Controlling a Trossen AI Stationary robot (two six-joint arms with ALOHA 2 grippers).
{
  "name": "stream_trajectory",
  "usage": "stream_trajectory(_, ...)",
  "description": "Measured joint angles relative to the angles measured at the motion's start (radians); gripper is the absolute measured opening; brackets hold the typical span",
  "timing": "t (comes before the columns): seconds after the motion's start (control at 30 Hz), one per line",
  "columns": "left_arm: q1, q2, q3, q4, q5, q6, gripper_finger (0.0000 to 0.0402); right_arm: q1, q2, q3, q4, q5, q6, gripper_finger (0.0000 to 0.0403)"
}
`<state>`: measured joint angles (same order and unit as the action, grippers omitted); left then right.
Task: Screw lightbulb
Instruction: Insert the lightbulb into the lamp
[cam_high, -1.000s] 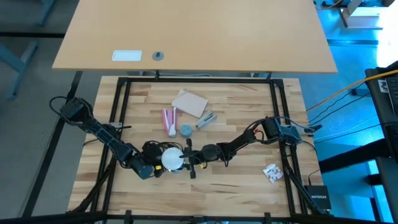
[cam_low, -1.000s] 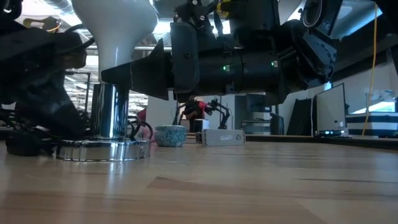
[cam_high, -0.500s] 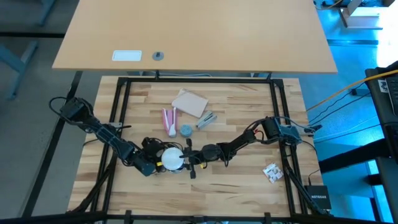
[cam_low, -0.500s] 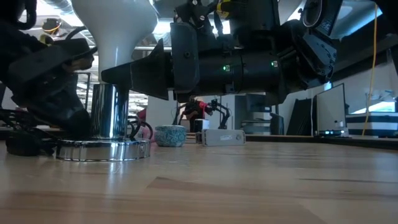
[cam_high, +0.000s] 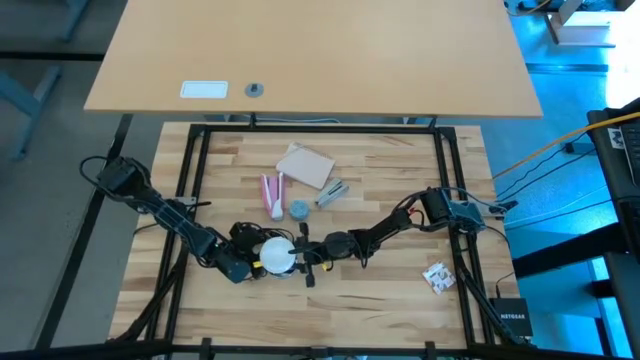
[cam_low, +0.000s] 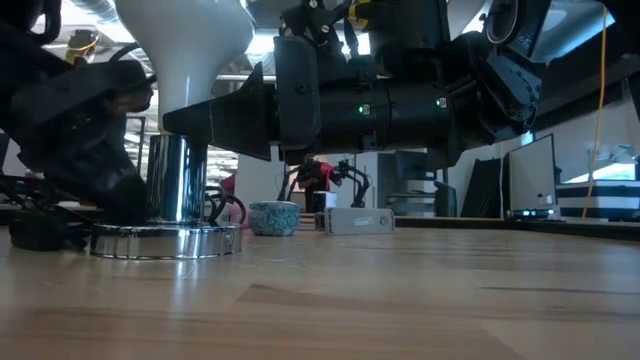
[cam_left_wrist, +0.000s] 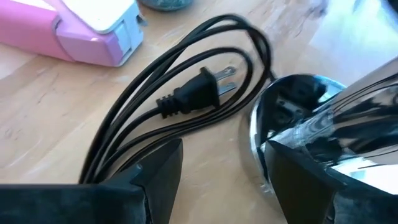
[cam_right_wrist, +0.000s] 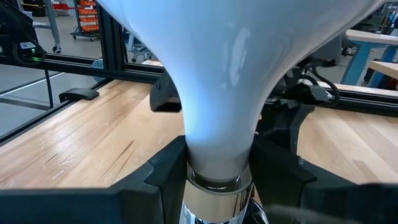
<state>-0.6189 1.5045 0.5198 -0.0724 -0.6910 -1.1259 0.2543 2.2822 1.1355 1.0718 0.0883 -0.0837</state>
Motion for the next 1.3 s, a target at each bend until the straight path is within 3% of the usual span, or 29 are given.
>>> stream_trajectory(0.83,-0.097,0.04,0.001,0.025,0.05,-0.174,0.0221,0.003,0.0,0.0,0.0,-0.011,0.002,0.0166)
stream_trajectory(1.3,-0.116,0.044,0.007,0.139,0.096,-0.174,0.0221,-0.002,0.0,0.0,-0.001,0.02,-0.003,0.0166)
